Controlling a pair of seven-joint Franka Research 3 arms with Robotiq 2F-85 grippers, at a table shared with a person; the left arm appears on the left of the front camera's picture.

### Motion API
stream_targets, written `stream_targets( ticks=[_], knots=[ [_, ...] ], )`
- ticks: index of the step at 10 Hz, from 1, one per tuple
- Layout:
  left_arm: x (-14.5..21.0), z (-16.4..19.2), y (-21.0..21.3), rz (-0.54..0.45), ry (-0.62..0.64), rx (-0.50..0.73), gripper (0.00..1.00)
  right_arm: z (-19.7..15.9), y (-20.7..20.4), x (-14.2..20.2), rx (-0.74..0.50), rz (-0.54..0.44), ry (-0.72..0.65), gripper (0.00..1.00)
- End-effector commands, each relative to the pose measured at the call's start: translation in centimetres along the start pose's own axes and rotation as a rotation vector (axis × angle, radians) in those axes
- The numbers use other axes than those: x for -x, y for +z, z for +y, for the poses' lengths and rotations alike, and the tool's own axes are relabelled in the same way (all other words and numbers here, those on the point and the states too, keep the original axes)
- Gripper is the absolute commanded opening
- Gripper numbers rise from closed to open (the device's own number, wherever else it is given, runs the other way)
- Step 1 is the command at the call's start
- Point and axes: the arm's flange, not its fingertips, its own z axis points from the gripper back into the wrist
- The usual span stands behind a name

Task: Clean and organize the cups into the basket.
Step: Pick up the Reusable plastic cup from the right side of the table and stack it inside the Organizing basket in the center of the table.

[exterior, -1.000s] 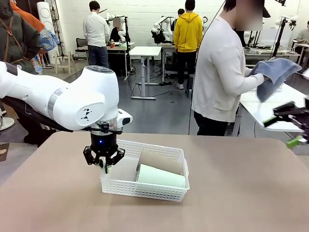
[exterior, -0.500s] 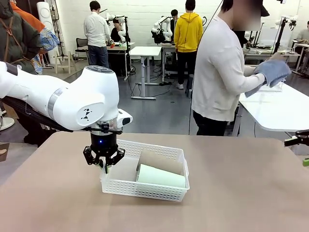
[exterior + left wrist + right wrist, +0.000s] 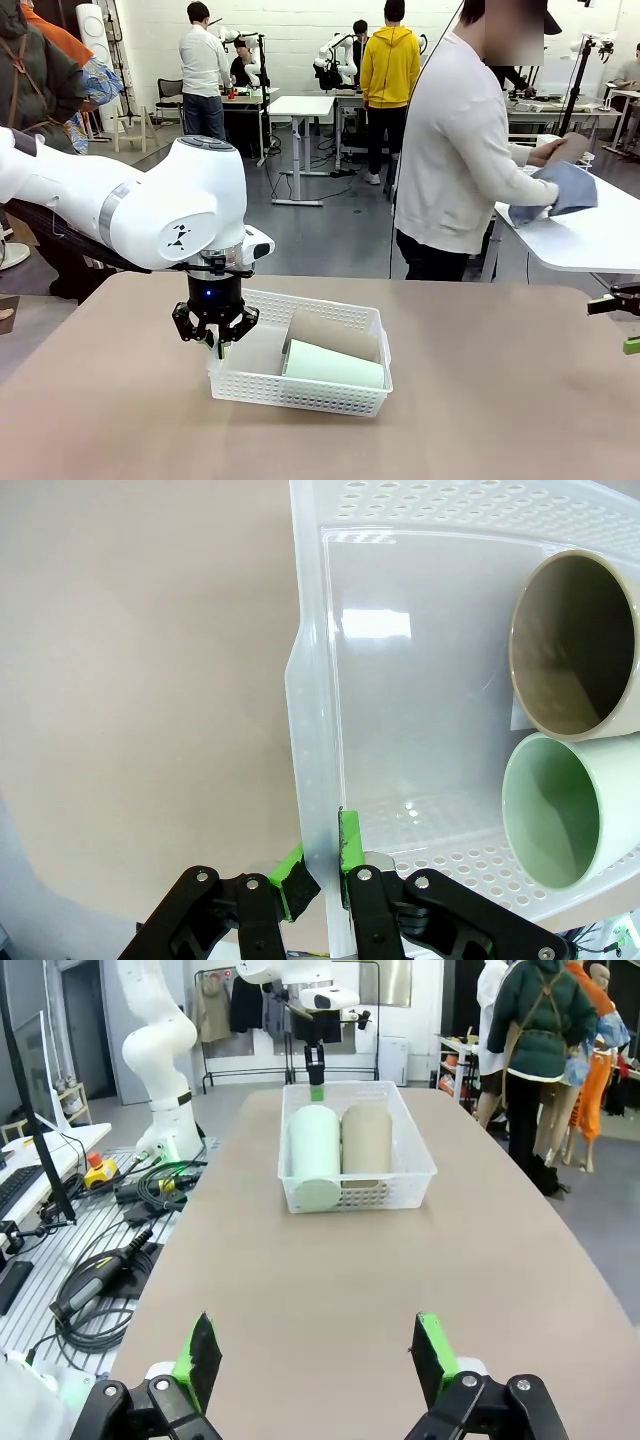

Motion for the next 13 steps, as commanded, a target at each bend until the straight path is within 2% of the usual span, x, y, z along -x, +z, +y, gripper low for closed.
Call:
stream_targets(
  ticks=[1,13],
  knots=[
    [0.05,-0.23,0.22,-0.007,0.022,-0.002,0.00,0.16,0.09,-0.46,-0.006,0.011,0.008,1.00],
    [0.05,-0.23,0.22,-0.007,0.022,-0.002,0.00,0.16,0.09,-0.46,-0.006,0.011,0.008,1.00]
  ],
)
